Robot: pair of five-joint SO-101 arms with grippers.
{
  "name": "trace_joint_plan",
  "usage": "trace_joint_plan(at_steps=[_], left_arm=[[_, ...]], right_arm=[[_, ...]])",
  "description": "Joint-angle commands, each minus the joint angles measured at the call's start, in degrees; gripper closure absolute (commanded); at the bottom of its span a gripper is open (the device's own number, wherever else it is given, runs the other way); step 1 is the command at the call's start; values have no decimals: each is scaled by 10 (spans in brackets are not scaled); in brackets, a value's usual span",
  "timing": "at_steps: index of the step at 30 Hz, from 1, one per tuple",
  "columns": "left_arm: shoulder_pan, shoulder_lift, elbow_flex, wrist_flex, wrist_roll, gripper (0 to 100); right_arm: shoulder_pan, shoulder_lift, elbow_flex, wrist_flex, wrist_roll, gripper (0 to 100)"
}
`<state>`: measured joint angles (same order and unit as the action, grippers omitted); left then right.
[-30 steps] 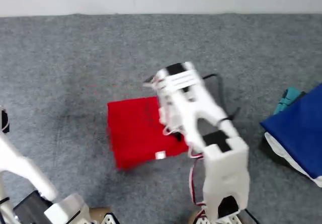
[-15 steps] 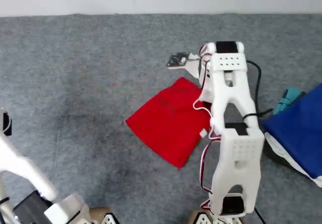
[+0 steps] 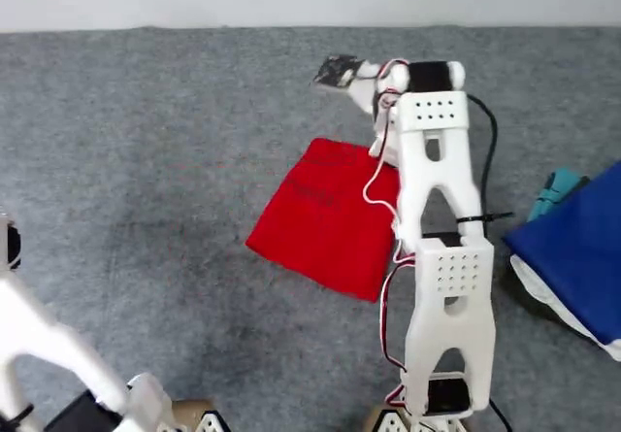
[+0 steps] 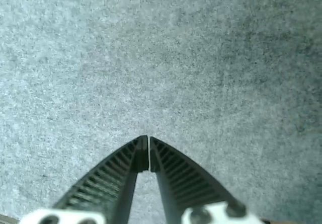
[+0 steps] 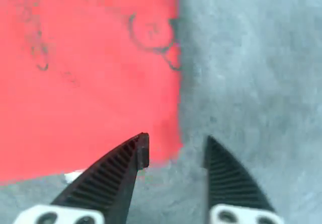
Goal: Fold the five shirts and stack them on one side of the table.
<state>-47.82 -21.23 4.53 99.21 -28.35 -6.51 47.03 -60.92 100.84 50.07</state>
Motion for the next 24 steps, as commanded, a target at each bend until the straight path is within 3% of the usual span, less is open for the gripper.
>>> trace_joint_plan(at_steps=[1,5,8,12,24], left_arm=[[3,-31,7,12,-4,982],[3,-43,35,12,-4,982],[3,-54,49,12,-4,982],[3,-70,57,12,-4,982],[2,-73,57,12,-4,982]], right_arm=[[21,-73,-28,21,-103,750],[24,-119,9,22,-179,755],[13,-182,84,22,-235,825],[-7,-274,206,22,-393,902],[-73,-451,472,-13,-723,768]])
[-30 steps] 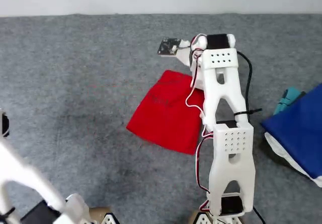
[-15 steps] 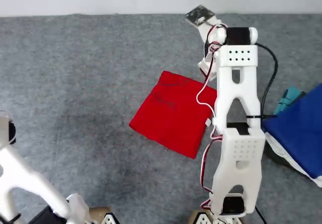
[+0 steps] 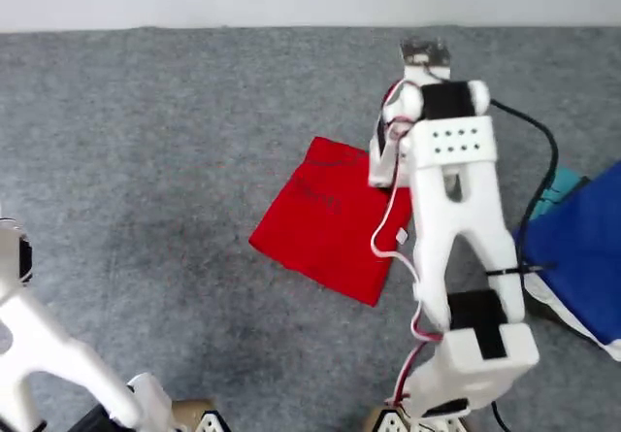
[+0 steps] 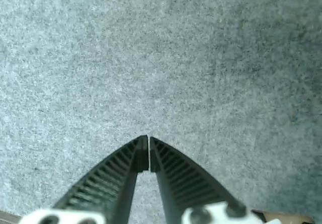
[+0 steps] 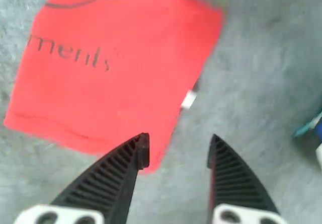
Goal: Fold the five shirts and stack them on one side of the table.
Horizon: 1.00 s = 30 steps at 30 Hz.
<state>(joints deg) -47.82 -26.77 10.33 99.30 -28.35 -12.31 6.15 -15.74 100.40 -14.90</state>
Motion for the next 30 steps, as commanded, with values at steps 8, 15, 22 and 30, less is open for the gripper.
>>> trace_joint_plan(at_steps=[8,15,22,30], left_arm=[[3,-14,-1,11,-4,982],[1,-14,-1,10,-4,982],[0,-14,-1,11,-4,982],[0,-14,-1,11,-4,982]], right_arm=[[-48,15,105,-170,-198,552],[-50,111,120,-275,-237,580],[-47,231,118,-351,-277,598],[-46,264,116,-348,-280,857]])
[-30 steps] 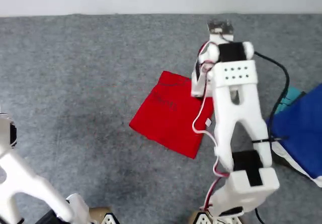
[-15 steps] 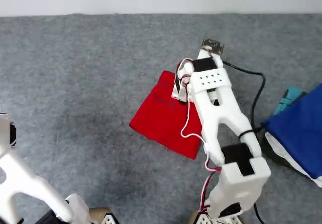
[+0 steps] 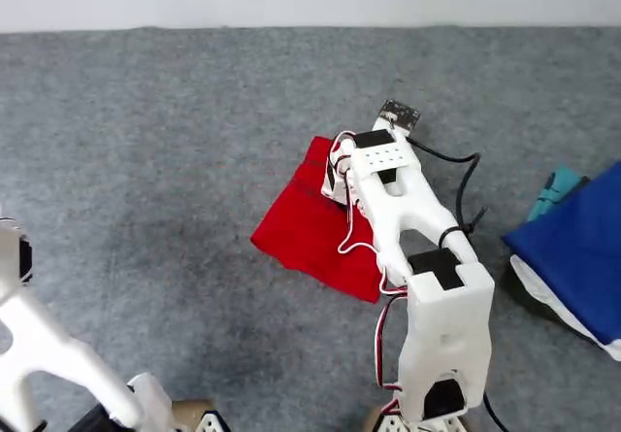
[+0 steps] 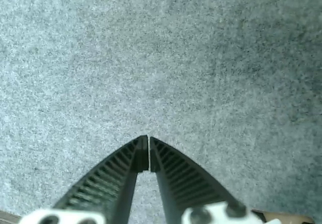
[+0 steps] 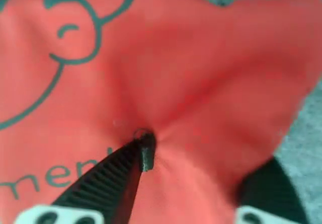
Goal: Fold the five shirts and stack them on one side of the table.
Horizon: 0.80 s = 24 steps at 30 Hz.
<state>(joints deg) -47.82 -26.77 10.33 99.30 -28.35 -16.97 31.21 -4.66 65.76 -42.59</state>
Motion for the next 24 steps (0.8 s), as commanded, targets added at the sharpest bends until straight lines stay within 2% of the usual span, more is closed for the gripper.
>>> trace_joint_plan(at_steps=[1,3,5,7,11,20,24], left_arm=[[1,-14,-1,11,-4,982],[1,-14,-1,11,-4,982],[1,-14,-1,11,-4,982],[1,-16,-1,11,-4,982],[2,-17,-1,11,-4,982],[2,-15,-1,11,-4,982],[2,-15,-1,11,-4,982]], right_arm=[[0,14,5,-1,-4,909],[2,14,6,1,-3,998],[7,13,5,22,-3,961],[12,13,-10,51,10,979],[29,13,-66,130,90,991],[80,-25,-273,370,217,990],[95,-109,-269,371,255,990]])
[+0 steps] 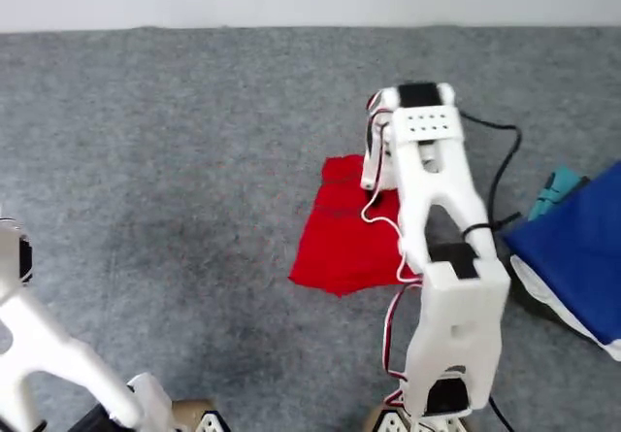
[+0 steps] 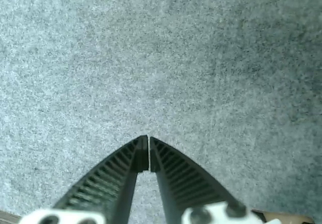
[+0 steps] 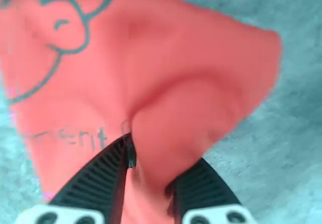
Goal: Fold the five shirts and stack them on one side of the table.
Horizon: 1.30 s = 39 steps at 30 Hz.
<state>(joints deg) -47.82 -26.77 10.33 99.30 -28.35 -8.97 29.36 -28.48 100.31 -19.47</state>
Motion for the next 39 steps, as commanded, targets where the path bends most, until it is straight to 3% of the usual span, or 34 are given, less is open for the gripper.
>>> trace_joint_plan(at_steps=[1,10,20,31,39], left_arm=[[2,-15,-1,11,-4,982],[3,-14,-1,11,-4,982],[3,-13,-1,7,-5,982],[3,-13,-1,7,-5,982],[4,-12,-1,7,-5,982]], right_arm=[[19,-115,-29,26,26,990],[63,-305,-28,26,69,991],[186,-421,-28,26,146,991],[390,-385,-28,25,291,991],[484,-275,-28,10,345,991]])
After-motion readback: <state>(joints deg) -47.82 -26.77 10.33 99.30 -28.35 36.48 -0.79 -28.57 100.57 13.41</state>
